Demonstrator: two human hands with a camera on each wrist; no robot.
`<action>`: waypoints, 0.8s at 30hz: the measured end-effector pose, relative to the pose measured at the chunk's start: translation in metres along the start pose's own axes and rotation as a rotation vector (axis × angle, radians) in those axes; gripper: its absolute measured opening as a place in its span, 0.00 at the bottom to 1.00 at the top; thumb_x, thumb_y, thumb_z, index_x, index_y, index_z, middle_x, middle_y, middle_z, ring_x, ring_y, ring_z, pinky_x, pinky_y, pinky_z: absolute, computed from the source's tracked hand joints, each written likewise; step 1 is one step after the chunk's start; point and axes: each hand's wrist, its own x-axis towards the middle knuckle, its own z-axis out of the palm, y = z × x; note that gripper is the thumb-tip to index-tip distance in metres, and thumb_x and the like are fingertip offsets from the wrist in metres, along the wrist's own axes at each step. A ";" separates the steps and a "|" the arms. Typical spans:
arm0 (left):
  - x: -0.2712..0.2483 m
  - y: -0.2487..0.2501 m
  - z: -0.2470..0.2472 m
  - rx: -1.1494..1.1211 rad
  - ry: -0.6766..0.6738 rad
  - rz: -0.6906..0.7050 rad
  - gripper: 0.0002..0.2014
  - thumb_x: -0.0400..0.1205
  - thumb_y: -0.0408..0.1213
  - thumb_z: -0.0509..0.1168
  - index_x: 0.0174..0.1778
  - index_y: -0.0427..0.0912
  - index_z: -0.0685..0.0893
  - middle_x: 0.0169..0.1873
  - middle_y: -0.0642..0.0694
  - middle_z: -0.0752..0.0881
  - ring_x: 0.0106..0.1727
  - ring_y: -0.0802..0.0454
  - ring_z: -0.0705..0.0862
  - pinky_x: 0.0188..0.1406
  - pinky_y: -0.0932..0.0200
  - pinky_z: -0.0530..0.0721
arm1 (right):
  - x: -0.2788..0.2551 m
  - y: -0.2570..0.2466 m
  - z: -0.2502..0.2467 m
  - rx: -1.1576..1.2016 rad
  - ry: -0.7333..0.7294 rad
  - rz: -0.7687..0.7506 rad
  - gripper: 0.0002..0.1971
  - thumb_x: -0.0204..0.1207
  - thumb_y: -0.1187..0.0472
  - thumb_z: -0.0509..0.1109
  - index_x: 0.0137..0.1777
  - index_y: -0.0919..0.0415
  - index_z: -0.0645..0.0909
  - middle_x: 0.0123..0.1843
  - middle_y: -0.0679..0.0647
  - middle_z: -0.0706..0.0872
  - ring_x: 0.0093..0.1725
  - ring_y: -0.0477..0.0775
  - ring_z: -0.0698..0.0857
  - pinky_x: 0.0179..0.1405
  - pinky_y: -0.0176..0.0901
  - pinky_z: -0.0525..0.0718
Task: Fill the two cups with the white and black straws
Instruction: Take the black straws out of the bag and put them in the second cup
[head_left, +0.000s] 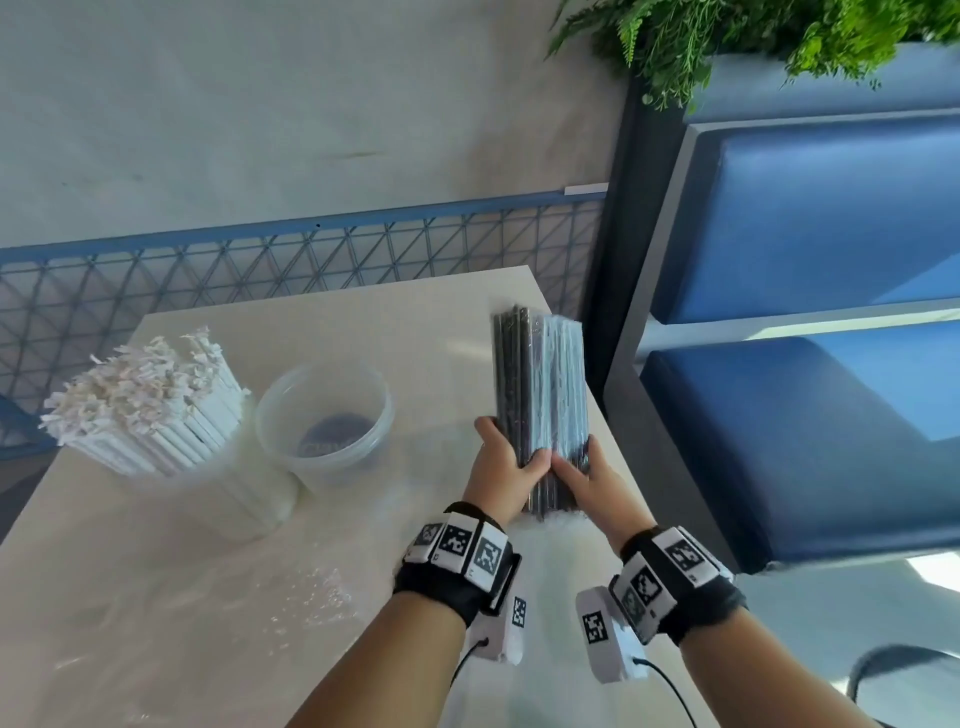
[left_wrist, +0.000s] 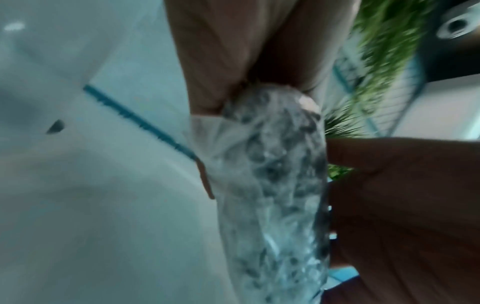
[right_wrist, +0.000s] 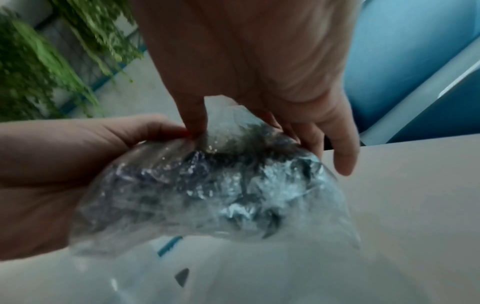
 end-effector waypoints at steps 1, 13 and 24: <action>-0.007 0.008 -0.006 0.045 -0.004 0.061 0.21 0.79 0.38 0.67 0.57 0.41 0.59 0.58 0.38 0.82 0.49 0.48 0.84 0.38 0.71 0.80 | -0.005 -0.007 0.000 0.162 -0.003 -0.022 0.27 0.80 0.46 0.60 0.75 0.55 0.62 0.69 0.55 0.80 0.61 0.52 0.82 0.57 0.46 0.80; -0.085 -0.001 -0.042 0.729 0.031 0.489 0.35 0.71 0.40 0.68 0.71 0.44 0.57 0.74 0.32 0.70 0.73 0.34 0.73 0.66 0.37 0.78 | -0.067 -0.062 0.024 0.718 0.009 -0.090 0.10 0.77 0.63 0.66 0.56 0.64 0.81 0.57 0.68 0.87 0.58 0.66 0.86 0.61 0.66 0.81; -0.099 -0.015 -0.166 0.165 -0.341 0.115 0.45 0.73 0.58 0.66 0.79 0.50 0.46 0.72 0.53 0.71 0.70 0.60 0.74 0.74 0.55 0.72 | -0.088 -0.059 0.066 0.639 -0.313 -0.192 0.23 0.53 0.54 0.72 0.47 0.65 0.80 0.43 0.63 0.82 0.42 0.60 0.79 0.43 0.53 0.77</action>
